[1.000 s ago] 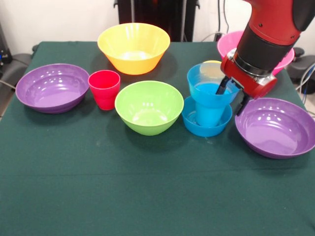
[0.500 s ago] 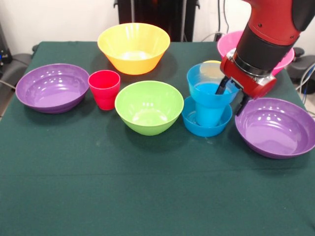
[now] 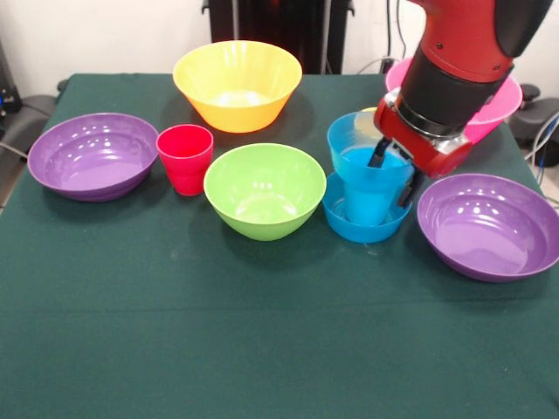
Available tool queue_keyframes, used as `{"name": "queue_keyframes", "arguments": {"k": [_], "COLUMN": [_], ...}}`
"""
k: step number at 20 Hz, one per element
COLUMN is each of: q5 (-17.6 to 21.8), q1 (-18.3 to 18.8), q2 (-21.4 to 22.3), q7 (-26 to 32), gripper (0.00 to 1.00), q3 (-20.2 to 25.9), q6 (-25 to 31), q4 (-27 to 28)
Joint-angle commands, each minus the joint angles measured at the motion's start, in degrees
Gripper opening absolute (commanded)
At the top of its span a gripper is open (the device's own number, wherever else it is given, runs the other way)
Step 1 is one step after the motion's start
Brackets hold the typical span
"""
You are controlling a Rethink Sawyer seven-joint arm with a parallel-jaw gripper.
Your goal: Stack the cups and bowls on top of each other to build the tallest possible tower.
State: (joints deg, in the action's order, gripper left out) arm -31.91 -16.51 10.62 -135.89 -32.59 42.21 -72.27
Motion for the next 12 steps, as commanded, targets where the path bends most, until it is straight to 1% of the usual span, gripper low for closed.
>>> {"name": "queue_keyframes", "arguments": {"k": [1,6,12], "q5": [2.3,2.3,1.8], "q1": [3.0,3.4,3.4], "q2": [-0.7,0.7,0.4], "q7": [-4.5,-5.2,-7.0], "gripper": [1.0,1.0,1.0], "q3": [7.2,7.2,7.2], "q6": [5.0,8.0,9.6], "q4": [1.3,2.1,3.9]}}
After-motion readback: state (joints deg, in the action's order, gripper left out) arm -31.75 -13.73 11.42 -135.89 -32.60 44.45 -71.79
